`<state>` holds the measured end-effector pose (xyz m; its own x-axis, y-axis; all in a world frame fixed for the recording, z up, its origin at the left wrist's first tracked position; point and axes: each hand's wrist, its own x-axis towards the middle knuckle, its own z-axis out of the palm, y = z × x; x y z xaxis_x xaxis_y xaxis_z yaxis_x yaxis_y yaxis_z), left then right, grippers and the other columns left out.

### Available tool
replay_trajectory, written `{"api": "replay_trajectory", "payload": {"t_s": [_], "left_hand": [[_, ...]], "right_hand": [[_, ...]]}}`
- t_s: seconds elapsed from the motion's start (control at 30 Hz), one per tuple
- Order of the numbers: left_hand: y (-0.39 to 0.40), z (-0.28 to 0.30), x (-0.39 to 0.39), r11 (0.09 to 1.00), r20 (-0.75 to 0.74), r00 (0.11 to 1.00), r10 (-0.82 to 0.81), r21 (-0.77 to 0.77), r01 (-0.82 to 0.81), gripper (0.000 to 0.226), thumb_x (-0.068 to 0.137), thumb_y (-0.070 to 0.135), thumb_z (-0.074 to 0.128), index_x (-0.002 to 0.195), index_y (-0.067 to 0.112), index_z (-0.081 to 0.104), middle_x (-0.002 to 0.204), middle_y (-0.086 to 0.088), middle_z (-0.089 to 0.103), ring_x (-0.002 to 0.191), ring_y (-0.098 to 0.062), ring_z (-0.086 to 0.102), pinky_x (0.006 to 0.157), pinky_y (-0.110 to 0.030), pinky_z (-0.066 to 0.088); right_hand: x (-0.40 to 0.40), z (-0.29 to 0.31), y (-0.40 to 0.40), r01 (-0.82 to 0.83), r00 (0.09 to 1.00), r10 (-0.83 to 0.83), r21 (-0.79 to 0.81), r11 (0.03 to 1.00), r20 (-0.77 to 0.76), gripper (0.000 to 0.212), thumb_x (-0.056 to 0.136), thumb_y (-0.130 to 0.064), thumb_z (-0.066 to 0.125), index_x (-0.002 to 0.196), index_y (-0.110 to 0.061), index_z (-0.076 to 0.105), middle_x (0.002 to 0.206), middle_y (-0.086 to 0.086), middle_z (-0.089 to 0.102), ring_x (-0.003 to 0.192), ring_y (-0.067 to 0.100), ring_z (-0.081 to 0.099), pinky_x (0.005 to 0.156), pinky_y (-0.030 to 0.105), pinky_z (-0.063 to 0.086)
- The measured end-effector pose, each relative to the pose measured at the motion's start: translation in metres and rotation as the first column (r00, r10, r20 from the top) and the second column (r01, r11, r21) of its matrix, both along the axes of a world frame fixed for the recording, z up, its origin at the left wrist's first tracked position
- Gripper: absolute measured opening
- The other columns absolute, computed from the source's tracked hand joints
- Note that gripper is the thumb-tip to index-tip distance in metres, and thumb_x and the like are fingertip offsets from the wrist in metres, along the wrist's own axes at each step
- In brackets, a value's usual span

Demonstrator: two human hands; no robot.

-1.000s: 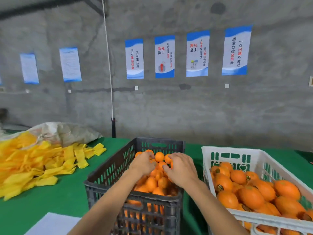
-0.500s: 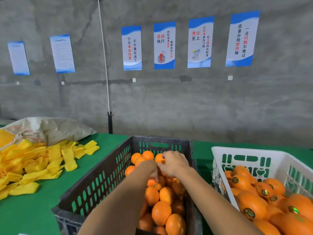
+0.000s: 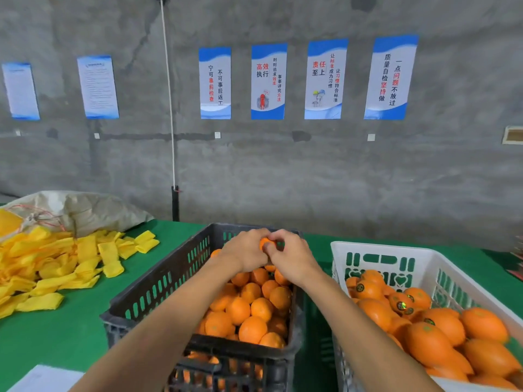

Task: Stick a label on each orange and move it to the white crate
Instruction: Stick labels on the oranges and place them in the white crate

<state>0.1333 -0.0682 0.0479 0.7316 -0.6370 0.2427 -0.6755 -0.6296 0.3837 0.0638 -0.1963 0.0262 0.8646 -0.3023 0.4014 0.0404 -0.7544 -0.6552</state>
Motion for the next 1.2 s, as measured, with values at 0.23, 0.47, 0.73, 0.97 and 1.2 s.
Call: {"api": "replay_trajectory", "payload": {"t_s": [0.23, 0.47, 0.73, 0.97, 1.2], "left_hand": [[0.040, -0.027, -0.126, 0.899, 0.081, 0.997, 0.015, -0.437, 0.022, 0.053, 0.075, 0.042, 0.077, 0.126, 0.035, 0.062, 0.114, 0.005, 0.070, 0.105, -0.017, 0.066, 0.090, -0.037, 0.053], [0.045, -0.084, -0.201, 0.721, 0.316, 0.948, -0.048, -0.645, 0.252, 0.058, 0.083, 0.028, 0.077, 0.137, 0.015, 0.062, 0.127, -0.001, 0.064, 0.117, -0.012, 0.061, 0.100, -0.023, 0.047], [0.070, -0.231, -0.243, 0.819, -0.027, 0.972, -0.235, -0.545, 0.182, 0.054, 0.085, 0.035, 0.078, 0.135, 0.025, 0.061, 0.119, 0.007, 0.059, 0.108, -0.005, 0.060, 0.089, -0.023, 0.051], [0.081, -0.290, -0.261, 0.906, -0.208, 0.953, -0.222, -0.405, 0.122, 0.056, 0.083, 0.046, 0.076, 0.134, 0.033, 0.061, 0.123, 0.010, 0.060, 0.109, -0.004, 0.060, 0.092, -0.016, 0.048], [0.079, -0.312, -0.267, 0.951, -0.176, 0.969, -0.171, -0.288, 0.116, 0.065, 0.094, 0.037, 0.074, 0.150, 0.038, 0.042, 0.141, 0.006, 0.046, 0.124, -0.011, 0.046, 0.104, -0.022, 0.043]], "right_hand": [[-0.126, -0.013, 0.028, -0.175, 0.920, 0.149, 0.038, 0.984, 0.363, 0.024, 0.096, -0.013, 0.068, 0.119, -0.017, 0.074, 0.116, -0.005, 0.067, 0.111, 0.009, 0.063, 0.098, 0.037, 0.053], [-0.215, -0.048, 0.043, -0.225, 0.863, 0.163, 0.074, 0.972, 0.478, 0.025, 0.098, -0.019, 0.069, 0.123, -0.021, 0.073, 0.128, -0.011, 0.064, 0.126, 0.017, 0.058, 0.102, 0.030, 0.050], [-0.266, -0.183, 0.047, -0.136, 0.980, 0.103, 0.196, 0.971, 0.172, 0.019, 0.098, -0.023, 0.069, 0.113, -0.028, 0.078, 0.119, -0.017, 0.067, 0.116, 0.008, 0.062, 0.100, 0.039, 0.052], [-0.284, -0.253, 0.055, -0.094, 0.996, 0.089, 0.285, 0.954, 0.030, 0.020, 0.097, -0.028, 0.070, 0.113, -0.038, 0.077, 0.119, -0.025, 0.067, 0.116, 0.003, 0.061, 0.101, 0.036, 0.051], [-0.323, -0.262, 0.058, -0.107, 0.975, 0.119, 0.073, 0.992, -0.190, 0.052, 0.095, -0.059, 0.059, 0.142, -0.036, 0.055, 0.142, -0.034, 0.045, 0.133, -0.012, 0.039, 0.112, 0.021, 0.037]]}}
